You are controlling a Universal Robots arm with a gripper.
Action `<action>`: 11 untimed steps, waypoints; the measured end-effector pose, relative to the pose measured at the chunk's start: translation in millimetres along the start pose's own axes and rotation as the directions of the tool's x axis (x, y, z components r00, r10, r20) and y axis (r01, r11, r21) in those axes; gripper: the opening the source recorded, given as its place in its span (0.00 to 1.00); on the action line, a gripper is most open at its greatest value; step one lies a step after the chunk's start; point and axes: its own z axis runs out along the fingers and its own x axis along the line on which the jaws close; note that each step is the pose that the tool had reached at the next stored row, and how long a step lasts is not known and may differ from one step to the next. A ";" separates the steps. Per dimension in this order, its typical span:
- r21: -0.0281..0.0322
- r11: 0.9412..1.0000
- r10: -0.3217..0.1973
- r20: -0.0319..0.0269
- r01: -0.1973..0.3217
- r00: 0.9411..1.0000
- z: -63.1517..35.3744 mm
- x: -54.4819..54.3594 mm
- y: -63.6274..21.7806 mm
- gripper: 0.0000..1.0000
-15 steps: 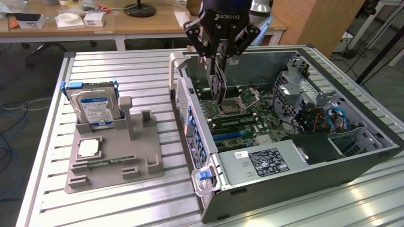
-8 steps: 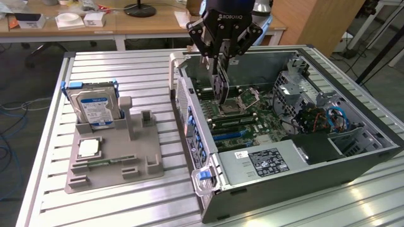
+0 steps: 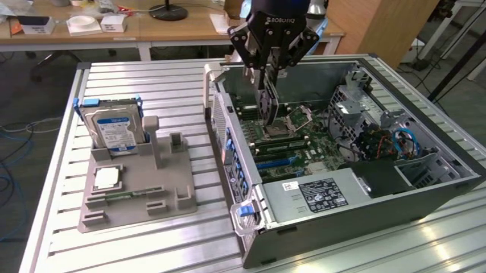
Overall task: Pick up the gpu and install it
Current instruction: 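Pick up the gpu and move the gpu toward the slot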
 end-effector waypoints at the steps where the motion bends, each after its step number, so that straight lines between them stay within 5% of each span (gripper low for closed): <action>1: 0.000 1.000 0.000 0.000 0.000 1.000 0.0 -0.6 0.0 0.26; 11: 0.000 1.000 0.000 0.000 0.000 1.000 0.2 -6.8 0.5 0.26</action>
